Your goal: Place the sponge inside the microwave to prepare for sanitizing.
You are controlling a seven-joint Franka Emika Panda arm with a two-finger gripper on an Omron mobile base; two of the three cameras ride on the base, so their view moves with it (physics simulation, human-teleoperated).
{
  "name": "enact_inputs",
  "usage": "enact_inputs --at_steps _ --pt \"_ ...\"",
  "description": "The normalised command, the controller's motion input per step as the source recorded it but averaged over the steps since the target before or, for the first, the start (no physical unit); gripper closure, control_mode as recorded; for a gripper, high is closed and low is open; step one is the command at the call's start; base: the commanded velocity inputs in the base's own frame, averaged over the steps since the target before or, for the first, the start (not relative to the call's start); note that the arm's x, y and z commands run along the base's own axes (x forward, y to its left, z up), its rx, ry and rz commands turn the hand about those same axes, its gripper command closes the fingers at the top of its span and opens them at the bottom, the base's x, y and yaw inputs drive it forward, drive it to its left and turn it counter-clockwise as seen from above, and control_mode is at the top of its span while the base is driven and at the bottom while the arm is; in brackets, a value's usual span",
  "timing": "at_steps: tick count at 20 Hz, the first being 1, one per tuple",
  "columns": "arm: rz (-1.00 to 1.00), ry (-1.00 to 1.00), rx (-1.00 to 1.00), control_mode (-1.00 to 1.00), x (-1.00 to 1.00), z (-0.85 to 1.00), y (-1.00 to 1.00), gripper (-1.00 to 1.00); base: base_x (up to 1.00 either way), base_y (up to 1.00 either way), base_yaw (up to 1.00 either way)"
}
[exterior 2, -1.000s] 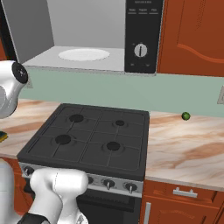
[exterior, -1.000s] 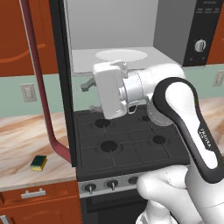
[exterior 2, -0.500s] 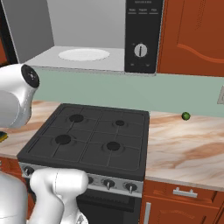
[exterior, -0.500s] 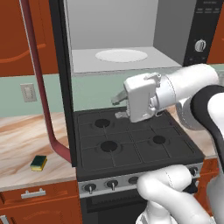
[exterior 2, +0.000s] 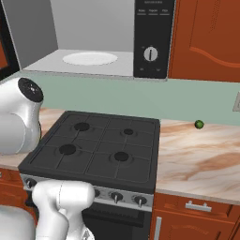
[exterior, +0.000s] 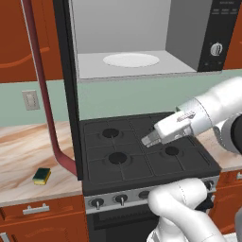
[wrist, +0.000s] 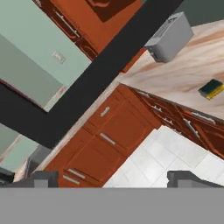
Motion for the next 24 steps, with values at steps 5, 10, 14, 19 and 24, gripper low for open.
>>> enact_inputs --at_steps 5,10,14,19,24 --pt "0.00 -0.16 -0.07 -1.00 -0.09 -0.48 -0.21 -1.00 0.00 0.00 0.00" --pt "-0.03 -0.03 0.00 -1.00 0.26 -0.55 0.02 -1.00 0.00 0.00 0.00" --pt "-0.02 -0.01 -0.01 -1.00 0.54 -0.45 0.02 -1.00 0.00 0.00 0.00" --pt "-0.01 0.00 0.00 -1.00 0.59 -0.48 0.07 -1.00 0.00 0.00 0.00" --pt "-0.05 -0.07 -0.05 -1.00 0.41 -0.51 0.38 -1.00 0.00 0.00 0.00"
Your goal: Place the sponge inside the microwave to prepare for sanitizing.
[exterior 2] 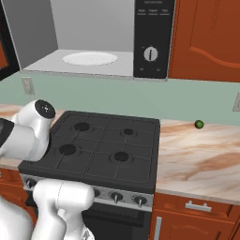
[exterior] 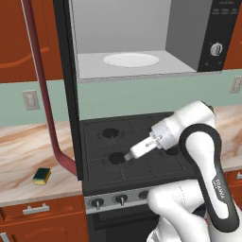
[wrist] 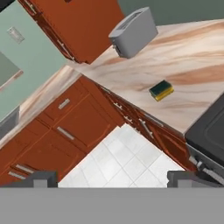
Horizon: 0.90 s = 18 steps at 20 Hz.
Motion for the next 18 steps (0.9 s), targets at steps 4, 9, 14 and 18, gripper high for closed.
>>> enact_inputs --at_steps 4,9,14,18 --pt "-0.11 -0.08 -0.10 -1.00 0.41 -0.51 0.49 -1.00 0.00 0.00 0.00" --pt "-0.13 -0.12 -0.07 -1.00 0.32 -0.32 0.56 -1.00 0.00 0.00 0.00" --pt "-0.21 -0.03 -0.04 -1.00 0.35 -0.29 0.41 -1.00 0.00 0.00 0.00" --pt "-0.16 -0.01 0.00 -1.00 0.34 -0.25 0.38 -1.00 0.00 0.00 0.00"
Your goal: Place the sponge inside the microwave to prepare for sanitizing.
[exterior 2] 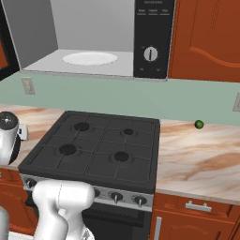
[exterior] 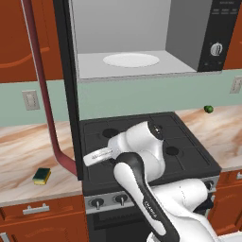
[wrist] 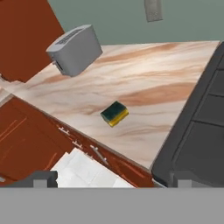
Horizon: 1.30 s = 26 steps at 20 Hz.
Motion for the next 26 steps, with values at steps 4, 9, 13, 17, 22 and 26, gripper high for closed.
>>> enact_inputs --at_steps 4,9,13,17,22,26 --pt "-0.06 0.02 0.00 -1.00 0.37 -0.15 0.27 -1.00 0.00 0.00 0.00" --pt "0.00 0.09 0.00 -1.00 0.30 -0.02 0.04 -1.00 0.00 0.00 0.00" --pt "0.00 0.09 -0.02 -1.00 0.22 -0.15 0.20 -1.00 0.00 0.00 0.00" --pt "0.00 0.03 -0.08 -1.00 0.18 -0.22 0.31 -1.00 0.00 0.00 0.00" --pt "0.00 0.00 -0.03 -1.00 0.14 -0.31 0.34 -1.00 0.00 0.00 0.00" --pt "0.00 0.00 -0.03 -1.00 0.22 -0.28 0.28 -1.00 0.00 0.00 0.00"
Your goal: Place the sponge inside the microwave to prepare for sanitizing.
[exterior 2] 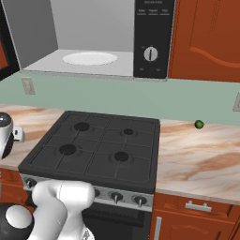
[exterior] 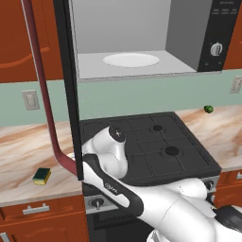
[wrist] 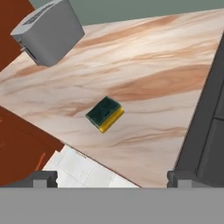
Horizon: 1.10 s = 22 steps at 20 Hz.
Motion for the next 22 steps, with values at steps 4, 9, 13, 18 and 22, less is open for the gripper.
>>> enact_inputs --at_steps 4,9,13,18,22 --pt "0.00 0.03 0.00 -1.00 0.27 -0.19 0.13 -1.00 0.00 0.00 0.00" --pt "-0.01 0.04 0.00 -1.00 0.24 -0.20 0.27 -1.00 0.00 0.00 0.00" --pt "-0.05 0.03 0.00 -1.00 0.17 -0.16 0.37 -1.00 0.00 0.00 0.00" --pt "-0.07 0.02 0.00 -1.00 0.08 -0.12 0.35 -1.00 0.00 0.00 0.00" --pt "-0.09 0.03 -0.01 -1.00 0.00 -0.12 0.31 -1.00 0.00 0.00 0.00"
